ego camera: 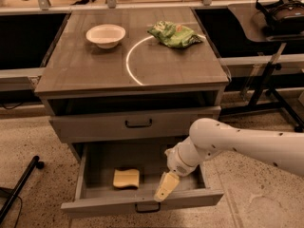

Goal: Pick sponge from middle drawer and place on counter

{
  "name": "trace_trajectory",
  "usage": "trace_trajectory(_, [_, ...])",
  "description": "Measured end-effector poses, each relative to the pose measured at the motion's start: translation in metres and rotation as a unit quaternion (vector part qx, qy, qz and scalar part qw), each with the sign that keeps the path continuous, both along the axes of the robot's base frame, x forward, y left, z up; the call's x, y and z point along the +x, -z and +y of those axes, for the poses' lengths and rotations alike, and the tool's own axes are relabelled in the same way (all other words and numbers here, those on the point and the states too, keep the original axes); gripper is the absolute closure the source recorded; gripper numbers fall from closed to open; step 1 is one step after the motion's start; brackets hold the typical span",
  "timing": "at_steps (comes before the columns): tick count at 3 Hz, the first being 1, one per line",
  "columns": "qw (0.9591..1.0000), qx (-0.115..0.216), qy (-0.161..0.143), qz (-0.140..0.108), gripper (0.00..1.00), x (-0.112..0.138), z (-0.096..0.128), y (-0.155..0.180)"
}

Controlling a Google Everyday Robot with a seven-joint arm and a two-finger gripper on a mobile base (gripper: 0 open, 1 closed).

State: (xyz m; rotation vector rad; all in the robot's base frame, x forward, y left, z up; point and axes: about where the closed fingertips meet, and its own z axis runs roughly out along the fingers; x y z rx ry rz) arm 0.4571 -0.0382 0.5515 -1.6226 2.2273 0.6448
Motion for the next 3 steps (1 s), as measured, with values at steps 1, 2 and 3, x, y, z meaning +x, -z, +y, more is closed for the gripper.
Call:
trace_trajectory(1, [0.9996, 0.017, -0.008, -0.021, 0.0, 0.017, 0.009, 0.02])
trace_trajectory(2, [0.9985, 0.023, -0.007, -0.048, 0.0, 0.033, 0.021, 0.04])
trace_trajectory(3, [0.9969, 0.03, -0.004, -0.073, 0.0, 0.051, 0.035, 0.055])
